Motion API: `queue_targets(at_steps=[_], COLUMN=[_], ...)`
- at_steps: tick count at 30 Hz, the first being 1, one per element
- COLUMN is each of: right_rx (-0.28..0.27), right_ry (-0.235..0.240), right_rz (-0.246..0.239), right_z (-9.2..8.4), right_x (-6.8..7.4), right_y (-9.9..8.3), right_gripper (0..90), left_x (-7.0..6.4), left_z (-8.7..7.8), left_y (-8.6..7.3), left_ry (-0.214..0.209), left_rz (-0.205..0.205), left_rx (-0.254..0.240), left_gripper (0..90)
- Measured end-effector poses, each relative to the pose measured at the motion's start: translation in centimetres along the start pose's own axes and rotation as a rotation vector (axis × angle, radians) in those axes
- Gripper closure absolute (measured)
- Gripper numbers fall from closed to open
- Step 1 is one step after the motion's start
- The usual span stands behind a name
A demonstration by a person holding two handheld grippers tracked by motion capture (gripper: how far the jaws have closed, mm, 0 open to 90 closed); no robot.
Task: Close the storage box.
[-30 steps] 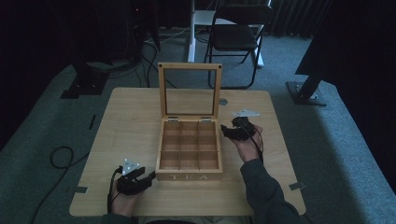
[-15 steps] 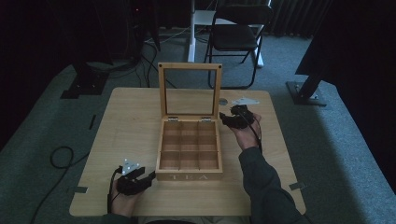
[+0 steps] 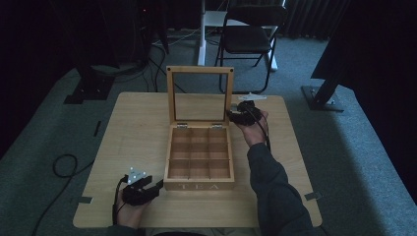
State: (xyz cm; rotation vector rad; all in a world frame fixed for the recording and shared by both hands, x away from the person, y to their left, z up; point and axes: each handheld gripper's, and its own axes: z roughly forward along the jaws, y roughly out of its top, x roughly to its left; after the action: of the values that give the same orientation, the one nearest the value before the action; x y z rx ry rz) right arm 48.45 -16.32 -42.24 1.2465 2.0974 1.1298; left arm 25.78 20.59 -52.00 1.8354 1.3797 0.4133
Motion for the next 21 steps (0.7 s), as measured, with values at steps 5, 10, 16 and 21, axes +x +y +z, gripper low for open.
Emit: queue_targets(at_steps=[5,10,16,21], right_rx=[-0.028,-0.065,-0.076,-0.084], right_ry=[0.035,0.072,0.090,0.112], right_rz=[0.002,0.004,-0.016,-0.004], right_z=[0.6,1.0,2.0,2.6], right_x=[-0.3,-0.5,-0.7,-0.9], right_y=[1.0,2.7,3.7,3.8], right_gripper=[47.0,48.2,48.0,49.4], left_x=[0.1,0.2,0.3,0.3], left_z=[-0.1,-0.2,-0.4,-0.5], left_y=[0.0,-0.1,-0.1,0.0], left_ry=[0.004,0.008,0.010,0.011], left_rz=[-0.006,-0.008,-0.012,-0.011], left_rx=[-0.005,-0.004,-0.010,-0.013], left_gripper=[47.2,47.2,47.2,47.2])
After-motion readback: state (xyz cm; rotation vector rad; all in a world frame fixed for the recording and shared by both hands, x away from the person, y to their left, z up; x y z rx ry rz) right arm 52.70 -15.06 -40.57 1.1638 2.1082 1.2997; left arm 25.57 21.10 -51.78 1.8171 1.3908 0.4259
